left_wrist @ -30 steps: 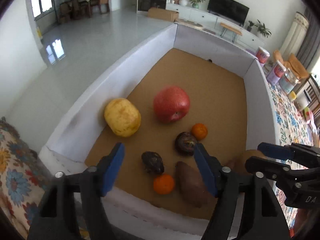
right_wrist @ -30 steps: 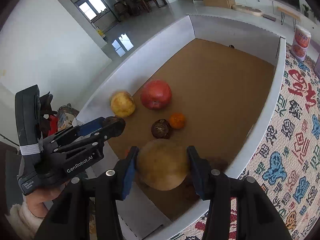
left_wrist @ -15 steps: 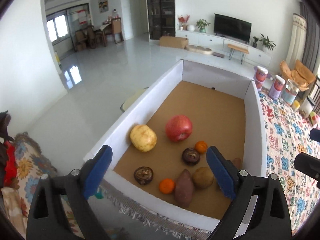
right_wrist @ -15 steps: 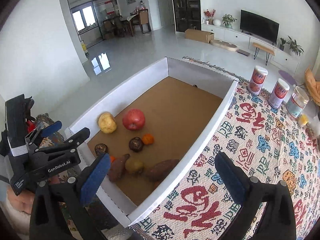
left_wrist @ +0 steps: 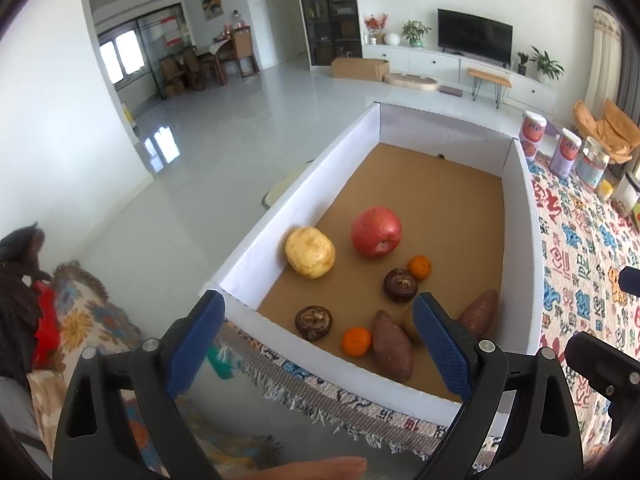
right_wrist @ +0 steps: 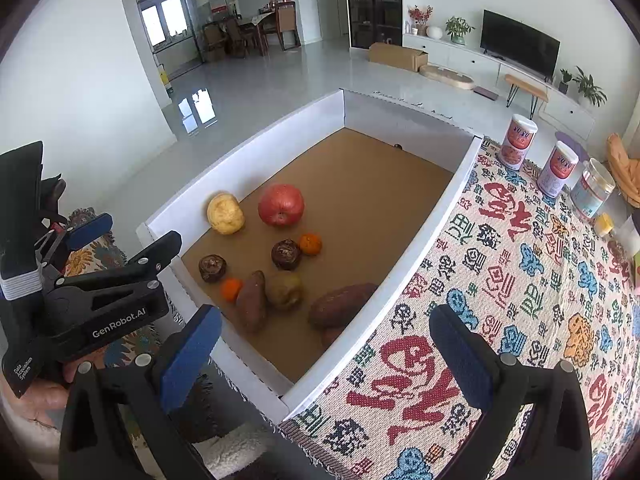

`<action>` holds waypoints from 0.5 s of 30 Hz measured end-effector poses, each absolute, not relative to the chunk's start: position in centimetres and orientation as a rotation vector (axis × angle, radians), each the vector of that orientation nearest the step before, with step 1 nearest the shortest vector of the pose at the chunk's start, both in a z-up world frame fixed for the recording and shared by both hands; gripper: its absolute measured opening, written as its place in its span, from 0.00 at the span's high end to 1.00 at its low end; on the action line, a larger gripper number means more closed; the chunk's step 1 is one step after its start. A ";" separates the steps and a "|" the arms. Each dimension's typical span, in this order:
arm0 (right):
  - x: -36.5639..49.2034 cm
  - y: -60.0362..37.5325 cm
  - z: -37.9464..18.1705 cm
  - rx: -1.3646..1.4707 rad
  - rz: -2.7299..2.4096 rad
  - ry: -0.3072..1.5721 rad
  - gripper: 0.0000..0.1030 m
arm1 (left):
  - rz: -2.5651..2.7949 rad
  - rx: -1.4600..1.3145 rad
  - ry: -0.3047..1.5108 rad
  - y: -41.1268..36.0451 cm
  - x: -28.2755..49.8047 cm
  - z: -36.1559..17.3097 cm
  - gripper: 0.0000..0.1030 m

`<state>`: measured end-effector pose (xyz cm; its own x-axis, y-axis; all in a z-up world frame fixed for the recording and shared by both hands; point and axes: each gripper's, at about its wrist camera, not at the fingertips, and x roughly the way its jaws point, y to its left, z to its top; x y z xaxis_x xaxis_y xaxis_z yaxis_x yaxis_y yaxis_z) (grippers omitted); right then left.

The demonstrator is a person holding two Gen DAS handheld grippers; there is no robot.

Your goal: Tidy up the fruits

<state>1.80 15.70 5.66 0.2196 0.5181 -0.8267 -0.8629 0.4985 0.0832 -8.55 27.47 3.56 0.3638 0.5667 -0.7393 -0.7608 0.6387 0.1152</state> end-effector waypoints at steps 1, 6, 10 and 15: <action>1.7 15.8 5.7 -0.444 0.999 0.932 0.00 | 0.859 -0.261 0.833 27.5 -8.6 3.6 0.07; 0.9 16.4 5.8 -0.451 0.987 0.951 0.00 | 0.829 -0.287 0.840 27.8 -9.1 4.2 0.02; 0.7 16.8 6.4 -0.433 0.981 0.973 0.00 | 0.829 -0.311 0.843 28.3 -9.6 4.9 0.02; 0.3 17.6 7.2 -0.443 0.967 0.955 0.00 | 0.803 -0.356 0.876 29.1 -10.1 5.2 0.02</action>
<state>0.31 17.64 7.17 0.2235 0.4919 -0.8415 -0.8478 0.5241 0.0813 -10.10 29.08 5.17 0.3798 0.4753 -0.7936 -0.7495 0.6610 0.0372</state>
